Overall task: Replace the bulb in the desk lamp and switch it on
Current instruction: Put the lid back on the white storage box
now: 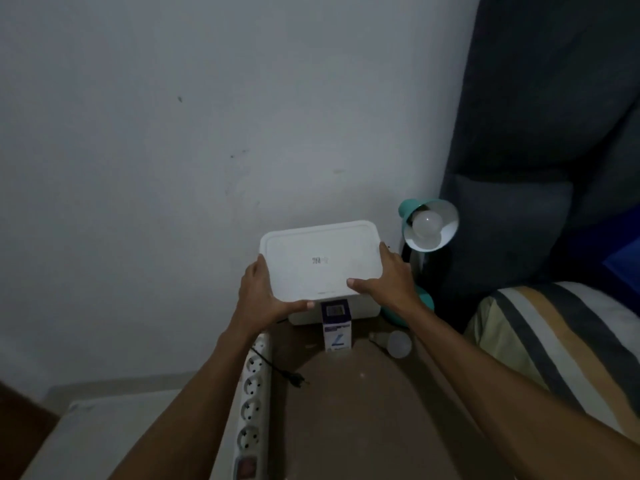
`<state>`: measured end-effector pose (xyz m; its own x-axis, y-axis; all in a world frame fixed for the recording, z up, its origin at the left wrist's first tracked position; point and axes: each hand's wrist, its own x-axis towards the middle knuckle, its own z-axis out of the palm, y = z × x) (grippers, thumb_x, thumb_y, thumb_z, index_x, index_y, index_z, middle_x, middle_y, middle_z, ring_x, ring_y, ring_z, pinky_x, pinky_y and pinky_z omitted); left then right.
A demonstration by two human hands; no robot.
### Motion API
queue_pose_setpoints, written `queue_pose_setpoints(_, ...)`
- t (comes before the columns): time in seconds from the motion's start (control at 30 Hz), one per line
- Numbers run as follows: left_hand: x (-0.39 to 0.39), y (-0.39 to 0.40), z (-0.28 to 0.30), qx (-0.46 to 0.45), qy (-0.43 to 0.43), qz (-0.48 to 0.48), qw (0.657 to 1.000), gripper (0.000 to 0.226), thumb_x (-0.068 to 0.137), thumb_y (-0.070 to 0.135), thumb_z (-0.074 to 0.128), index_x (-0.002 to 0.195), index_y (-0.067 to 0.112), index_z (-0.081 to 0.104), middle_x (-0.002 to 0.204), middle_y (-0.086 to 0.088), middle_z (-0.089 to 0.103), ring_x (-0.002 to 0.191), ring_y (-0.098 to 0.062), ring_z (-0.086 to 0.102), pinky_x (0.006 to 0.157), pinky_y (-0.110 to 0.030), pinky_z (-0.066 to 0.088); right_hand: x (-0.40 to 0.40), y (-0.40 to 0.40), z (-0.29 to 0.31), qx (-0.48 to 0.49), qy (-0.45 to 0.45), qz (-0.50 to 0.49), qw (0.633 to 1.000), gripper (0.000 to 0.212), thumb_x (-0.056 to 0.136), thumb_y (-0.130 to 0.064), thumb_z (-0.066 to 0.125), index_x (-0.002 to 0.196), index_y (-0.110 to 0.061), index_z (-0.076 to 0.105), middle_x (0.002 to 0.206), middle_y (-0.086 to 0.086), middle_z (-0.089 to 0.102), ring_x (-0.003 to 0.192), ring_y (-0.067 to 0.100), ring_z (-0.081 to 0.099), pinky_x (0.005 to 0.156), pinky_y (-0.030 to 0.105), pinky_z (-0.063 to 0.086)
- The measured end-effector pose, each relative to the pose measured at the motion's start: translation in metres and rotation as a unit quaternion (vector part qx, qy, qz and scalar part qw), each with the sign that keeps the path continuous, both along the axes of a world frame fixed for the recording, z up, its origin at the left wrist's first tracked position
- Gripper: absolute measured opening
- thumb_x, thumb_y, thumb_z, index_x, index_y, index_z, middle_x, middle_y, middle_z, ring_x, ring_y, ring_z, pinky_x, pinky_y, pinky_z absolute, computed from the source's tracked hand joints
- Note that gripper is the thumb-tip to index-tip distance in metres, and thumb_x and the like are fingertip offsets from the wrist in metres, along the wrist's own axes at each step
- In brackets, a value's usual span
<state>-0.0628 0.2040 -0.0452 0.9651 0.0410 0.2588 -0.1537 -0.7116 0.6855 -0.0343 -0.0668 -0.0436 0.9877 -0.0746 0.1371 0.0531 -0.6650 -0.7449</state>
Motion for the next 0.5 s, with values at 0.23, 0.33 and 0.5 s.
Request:
queue_pose_setpoints(0.23,-0.092,-0.010,-0.011,-0.006,0.028,-0.033,0.999,0.122,0.049,0.077,0.091,0.147,0.025,0.041,0.141,0.001,0.058,0.128,-0.020,0.057,0.101,-0.045,0.056,-0.093,-0.018,-0.014,-0.033,0.041,-0.010,0.999,0.102,0.050,-0.069,0.071,0.138,-0.026,0.043,0.129,0.007,0.058,0.117,0.033,0.056,0.092,0.048,0.053)
queue_pose_setpoints(0.33,-0.144,-0.022,-0.033,-0.021,0.065,-0.020,0.997,0.122,0.048,0.068,0.094,0.148,0.023,0.040,0.146,-0.002,0.053,0.132,-0.022,0.053,0.104,-0.042,0.054,-0.141,-0.026,-0.044,-0.030,0.088,-0.014,0.996,0.106,0.053,-0.065,0.076,0.144,-0.025,0.039,0.138,0.007,0.053,0.124,0.032,0.052,0.097,0.051,0.051)
queue_pose_setpoints(0.5,-0.215,-0.044,-0.071,0.006,0.151,0.011,0.988,0.120,0.060,0.045,0.100,0.154,0.016,0.032,0.157,-0.011,0.040,0.141,-0.027,0.042,0.109,-0.035,0.041,-0.203,-0.038,-0.103,-0.012,0.128,-0.019,0.992,0.106,0.044,-0.068,0.074,0.138,-0.031,0.044,0.131,0.001,0.060,0.118,0.027,0.057,0.094,0.049,0.054)
